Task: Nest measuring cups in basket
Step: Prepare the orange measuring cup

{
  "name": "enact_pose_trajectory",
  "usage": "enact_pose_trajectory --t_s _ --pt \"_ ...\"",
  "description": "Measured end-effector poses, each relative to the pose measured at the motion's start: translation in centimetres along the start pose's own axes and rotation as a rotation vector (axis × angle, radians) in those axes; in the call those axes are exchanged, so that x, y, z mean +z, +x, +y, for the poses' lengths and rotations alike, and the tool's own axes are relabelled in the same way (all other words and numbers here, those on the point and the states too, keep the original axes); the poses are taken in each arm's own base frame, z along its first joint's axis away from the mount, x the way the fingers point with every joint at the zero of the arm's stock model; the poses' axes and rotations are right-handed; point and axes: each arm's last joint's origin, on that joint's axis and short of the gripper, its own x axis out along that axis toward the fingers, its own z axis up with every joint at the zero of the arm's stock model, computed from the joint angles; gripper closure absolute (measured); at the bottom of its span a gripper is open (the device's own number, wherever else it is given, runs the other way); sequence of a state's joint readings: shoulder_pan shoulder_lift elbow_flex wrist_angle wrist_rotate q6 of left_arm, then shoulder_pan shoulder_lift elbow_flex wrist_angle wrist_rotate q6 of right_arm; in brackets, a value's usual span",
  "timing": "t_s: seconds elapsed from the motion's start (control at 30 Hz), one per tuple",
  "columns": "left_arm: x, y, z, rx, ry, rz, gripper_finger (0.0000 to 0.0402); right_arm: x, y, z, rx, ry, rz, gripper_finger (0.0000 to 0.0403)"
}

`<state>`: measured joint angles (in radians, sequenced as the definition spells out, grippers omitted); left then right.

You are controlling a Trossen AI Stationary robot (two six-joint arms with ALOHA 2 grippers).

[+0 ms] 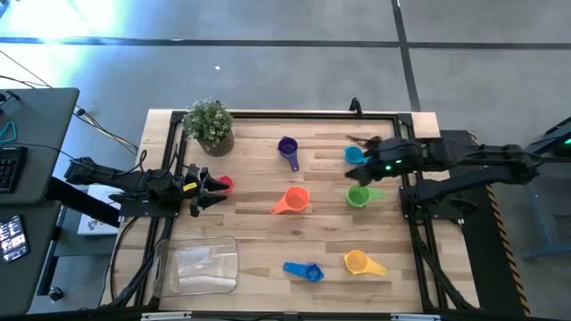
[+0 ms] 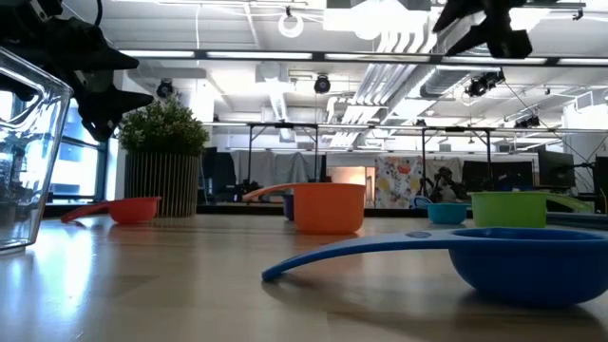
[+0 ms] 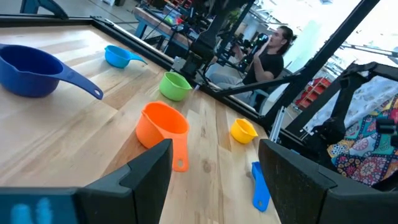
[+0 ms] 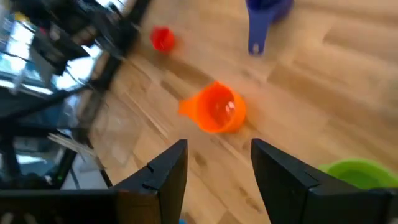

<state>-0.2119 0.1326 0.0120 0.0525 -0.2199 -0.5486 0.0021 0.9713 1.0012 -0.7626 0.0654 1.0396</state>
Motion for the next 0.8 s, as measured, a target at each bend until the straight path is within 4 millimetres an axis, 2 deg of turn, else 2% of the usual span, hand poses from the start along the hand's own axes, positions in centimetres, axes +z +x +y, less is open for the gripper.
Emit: enact_pose_trajectory --t_s 0.27,0.47,0.67,0.8 --pt "0.0 0.0 0.0 0.001 0.001 0.001 0.0174 -1.2 6.1 1.7 -0.054 -0.061 0.132 0.0234" --pt "0.0 0.0 0.0 0.001 0.002 0.002 0.0174 -1.9 9.8 2.4 -0.07 0.008 0.159 0.0234" --pt "0.0 0.0 0.0 0.001 0.003 0.002 0.0174 -2.3 12.5 2.9 -0.036 0.049 0.172 0.0234" --pt "0.0 0.0 0.0 0.002 0.003 0.002 0.0174 -2.1 13.1 3.5 0.015 0.053 0.147 0.0234"
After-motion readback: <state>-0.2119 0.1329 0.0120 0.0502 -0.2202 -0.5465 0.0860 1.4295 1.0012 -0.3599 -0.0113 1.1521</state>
